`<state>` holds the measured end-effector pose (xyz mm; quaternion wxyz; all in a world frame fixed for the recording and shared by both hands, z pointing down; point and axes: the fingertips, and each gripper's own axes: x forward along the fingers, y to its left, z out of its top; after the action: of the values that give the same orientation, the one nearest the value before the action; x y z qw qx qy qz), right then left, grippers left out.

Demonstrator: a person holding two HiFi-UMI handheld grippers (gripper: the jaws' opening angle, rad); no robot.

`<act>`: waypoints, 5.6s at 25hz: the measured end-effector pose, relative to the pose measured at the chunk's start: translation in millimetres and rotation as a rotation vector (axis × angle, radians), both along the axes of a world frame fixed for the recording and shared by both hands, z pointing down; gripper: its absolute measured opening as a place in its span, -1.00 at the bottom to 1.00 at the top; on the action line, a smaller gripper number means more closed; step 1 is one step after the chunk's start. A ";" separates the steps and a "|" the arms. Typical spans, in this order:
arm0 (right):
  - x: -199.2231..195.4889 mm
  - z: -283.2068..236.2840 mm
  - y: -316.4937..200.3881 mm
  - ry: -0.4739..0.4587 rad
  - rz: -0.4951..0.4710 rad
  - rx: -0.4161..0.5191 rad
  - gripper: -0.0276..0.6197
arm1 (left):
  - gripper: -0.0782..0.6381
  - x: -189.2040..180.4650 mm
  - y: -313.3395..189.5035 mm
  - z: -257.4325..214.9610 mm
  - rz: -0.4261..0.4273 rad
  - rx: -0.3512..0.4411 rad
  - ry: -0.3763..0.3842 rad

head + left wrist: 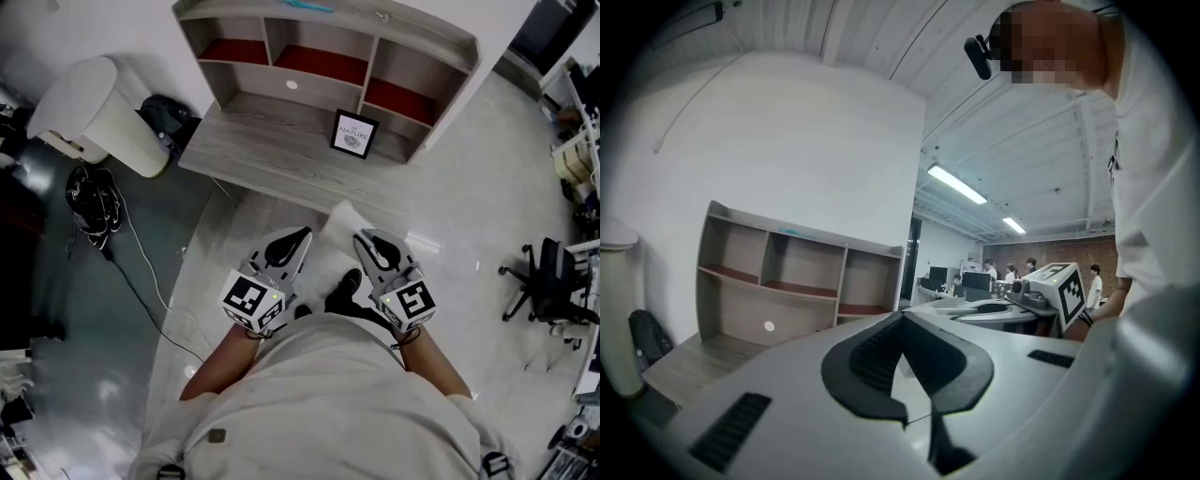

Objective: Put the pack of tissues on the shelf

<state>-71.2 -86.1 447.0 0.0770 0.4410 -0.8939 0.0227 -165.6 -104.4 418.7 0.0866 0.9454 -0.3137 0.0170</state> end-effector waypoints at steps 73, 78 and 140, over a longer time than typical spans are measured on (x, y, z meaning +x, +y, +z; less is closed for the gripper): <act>250.5 76.6 -378.7 0.068 0.426 -0.090 -0.72 | -0.74 273.9 -374.1 63.8 0.331 -0.032 -0.077; 259.1 97.1 -401.2 0.090 0.447 -0.118 -0.72 | -0.74 276.5 -387.1 78.3 0.315 -0.049 -0.095; 279.5 39.5 -306.9 0.058 0.390 -0.019 -0.55 | -0.74 297.7 -288.7 38.1 0.239 0.020 -0.075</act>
<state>208.3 -393.0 486.5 0.1011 0.6055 -0.7887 0.0329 132.1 -393.1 456.8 0.0630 0.9756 -0.2019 0.0594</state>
